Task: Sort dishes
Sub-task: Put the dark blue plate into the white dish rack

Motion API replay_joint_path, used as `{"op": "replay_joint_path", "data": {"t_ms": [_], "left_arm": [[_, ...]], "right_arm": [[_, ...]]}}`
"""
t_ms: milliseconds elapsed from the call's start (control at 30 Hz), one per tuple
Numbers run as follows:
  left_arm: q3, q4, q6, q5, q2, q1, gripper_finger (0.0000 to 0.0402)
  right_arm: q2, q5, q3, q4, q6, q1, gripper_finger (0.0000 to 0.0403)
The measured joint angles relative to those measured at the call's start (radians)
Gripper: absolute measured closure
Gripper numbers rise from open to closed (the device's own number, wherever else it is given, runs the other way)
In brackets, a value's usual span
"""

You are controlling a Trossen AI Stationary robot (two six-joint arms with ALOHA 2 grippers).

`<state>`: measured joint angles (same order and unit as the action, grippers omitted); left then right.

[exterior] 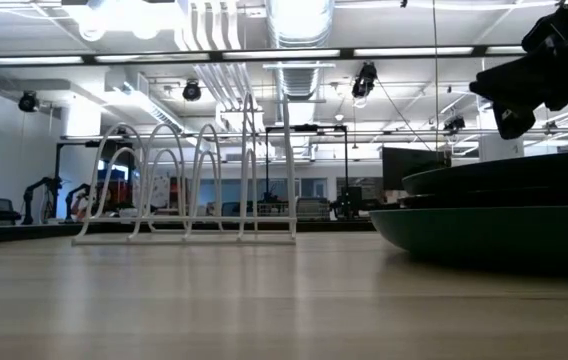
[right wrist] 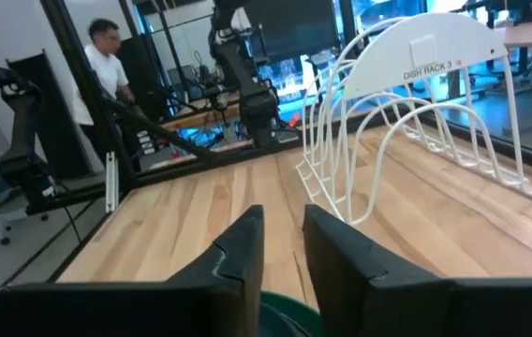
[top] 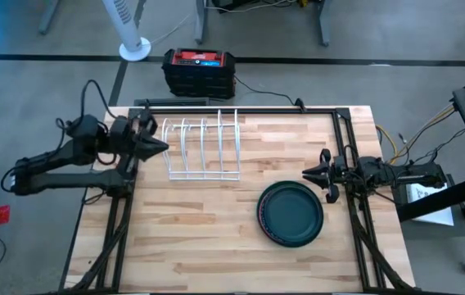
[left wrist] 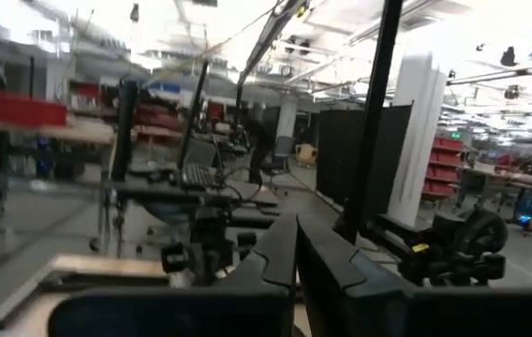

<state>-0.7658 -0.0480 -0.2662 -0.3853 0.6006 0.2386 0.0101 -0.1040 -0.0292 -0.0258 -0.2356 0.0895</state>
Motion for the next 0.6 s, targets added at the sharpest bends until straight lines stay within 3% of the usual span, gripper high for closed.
{"op": "replay_joint_path", "data": {"t_ms": [100,300,400,600], "left_arm": [[0.001,0.015,-0.09,0.0,0.025,0.0,0.0401],[-0.003,-0.042,-0.06,0.026,0.118,-0.025,0.0401],[0.011,-0.159,-0.052,0.134,0.217,-0.104,0.0401],[-0.01,-0.251,0.009,0.374,0.464,-0.269,0.0401]], "right_arm": [[0.0,0.0,0.0,-0.001,-0.002,0.0,0.0312],[0.0,0.051,-0.022,0.039,-0.07,0.0,0.03],[0.0,0.101,-0.038,0.068,-0.084,0.002,0.0304],[0.025,0.079,-0.123,0.006,-0.073,0.005,0.0325]]}}
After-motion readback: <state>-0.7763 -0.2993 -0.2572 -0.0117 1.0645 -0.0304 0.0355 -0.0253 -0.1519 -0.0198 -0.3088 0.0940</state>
